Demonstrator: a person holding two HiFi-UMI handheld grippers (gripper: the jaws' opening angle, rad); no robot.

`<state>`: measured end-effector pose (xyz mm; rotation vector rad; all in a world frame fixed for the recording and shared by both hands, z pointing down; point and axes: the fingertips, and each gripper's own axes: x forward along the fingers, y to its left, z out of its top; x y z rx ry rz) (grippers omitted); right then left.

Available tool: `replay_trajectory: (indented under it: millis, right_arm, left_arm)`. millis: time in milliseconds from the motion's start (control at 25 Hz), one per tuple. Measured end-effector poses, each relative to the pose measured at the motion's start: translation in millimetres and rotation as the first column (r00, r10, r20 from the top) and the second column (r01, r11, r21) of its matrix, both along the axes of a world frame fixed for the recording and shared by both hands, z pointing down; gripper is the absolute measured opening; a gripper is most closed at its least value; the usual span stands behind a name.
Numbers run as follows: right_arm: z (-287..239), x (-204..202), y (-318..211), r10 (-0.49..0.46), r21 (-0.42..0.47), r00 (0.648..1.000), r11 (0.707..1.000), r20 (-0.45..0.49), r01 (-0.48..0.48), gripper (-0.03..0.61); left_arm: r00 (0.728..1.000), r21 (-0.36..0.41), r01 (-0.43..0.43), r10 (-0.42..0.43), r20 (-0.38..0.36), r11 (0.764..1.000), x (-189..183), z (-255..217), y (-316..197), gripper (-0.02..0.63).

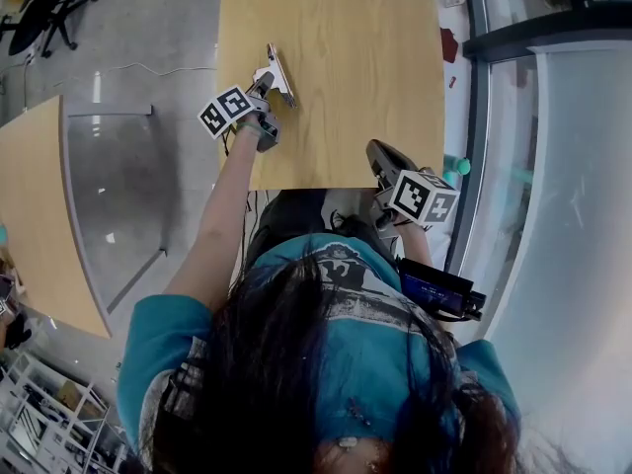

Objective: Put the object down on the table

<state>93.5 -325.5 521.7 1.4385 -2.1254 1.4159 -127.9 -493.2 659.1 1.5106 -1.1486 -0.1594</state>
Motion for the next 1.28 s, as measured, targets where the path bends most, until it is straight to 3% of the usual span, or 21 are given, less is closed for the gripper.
replay_trajectory:
  millis: [440,600,720,920,1080,1280]
  right_arm:
    - [1.2,-3.6,0.1,-0.007,-0.013,1.000,1.000,-0.006,0.007,0.008]
    - [3.0,-7.2,1.8,-0.023,-0.012,1.000,1.000,0.002,0.023,0.008]
    - [4.6,-9.1,3.3,-0.033,-0.014,0.999,0.999,0.003,0.033,0.008]
    - [6.7,-8.6,9.9,-0.049,-0.008,0.999,0.999,0.008,0.049,0.008]
    - [4.4,-6.0,21.5,-0.066,0.001,0.998,0.998,0.012,0.066,0.008]
    - [-4.1,-9.8,44.5,-0.096,0.029,0.995,0.995,0.024,0.096,0.008]
  left_arm:
    - [0.999,-0.053,0.008,-0.006,0.052,0.999,0.1,16.1,-1.9,0.094]
    - [0.999,-0.017,-0.028,0.029,0.029,0.999,8.0,9.7,-6.2,0.201]
    - [0.995,-0.015,-0.069,0.070,0.073,0.998,10.8,8.1,-2.6,0.243]
    - [0.978,-0.005,-0.117,0.116,0.171,0.993,5.4,2.8,17.7,0.250]
    - [0.961,0.063,-0.179,0.160,0.226,0.982,11.8,-20.1,46.3,0.249]
    - [0.931,0.184,-0.279,0.219,0.293,0.942,31.0,-63.1,87.0,0.235]
